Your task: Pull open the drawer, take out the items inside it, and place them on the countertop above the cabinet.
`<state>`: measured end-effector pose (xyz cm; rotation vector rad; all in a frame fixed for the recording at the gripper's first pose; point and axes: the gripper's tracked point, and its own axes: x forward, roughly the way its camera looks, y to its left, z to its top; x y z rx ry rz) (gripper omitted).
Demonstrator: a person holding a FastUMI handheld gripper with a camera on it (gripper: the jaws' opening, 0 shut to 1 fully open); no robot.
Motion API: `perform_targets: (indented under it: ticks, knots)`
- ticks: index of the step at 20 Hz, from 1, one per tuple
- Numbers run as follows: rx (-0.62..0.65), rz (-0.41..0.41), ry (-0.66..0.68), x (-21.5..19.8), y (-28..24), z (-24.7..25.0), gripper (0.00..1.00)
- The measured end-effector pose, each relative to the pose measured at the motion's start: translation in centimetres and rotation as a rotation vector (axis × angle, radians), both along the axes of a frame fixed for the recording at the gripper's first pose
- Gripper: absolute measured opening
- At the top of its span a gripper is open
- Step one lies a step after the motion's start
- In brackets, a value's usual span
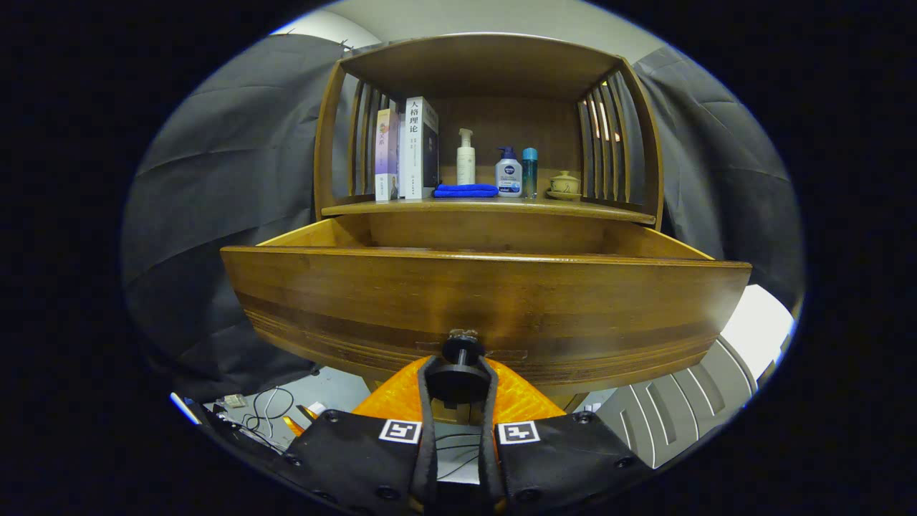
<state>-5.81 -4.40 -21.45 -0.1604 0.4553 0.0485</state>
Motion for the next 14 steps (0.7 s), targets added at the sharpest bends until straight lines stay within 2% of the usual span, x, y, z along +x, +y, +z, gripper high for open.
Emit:
perform_targets:
  ticks: [10,12,14]
  knots:
    - [-0.009,0.019,-0.024,-2.0,0.5,-0.3,0.25]
    - [-0.032,0.036,-0.055,-2.4,0.8,0.3,0.42]
    - [-0.062,0.063,-0.159,-2.2,1.2,2.4,0.58]
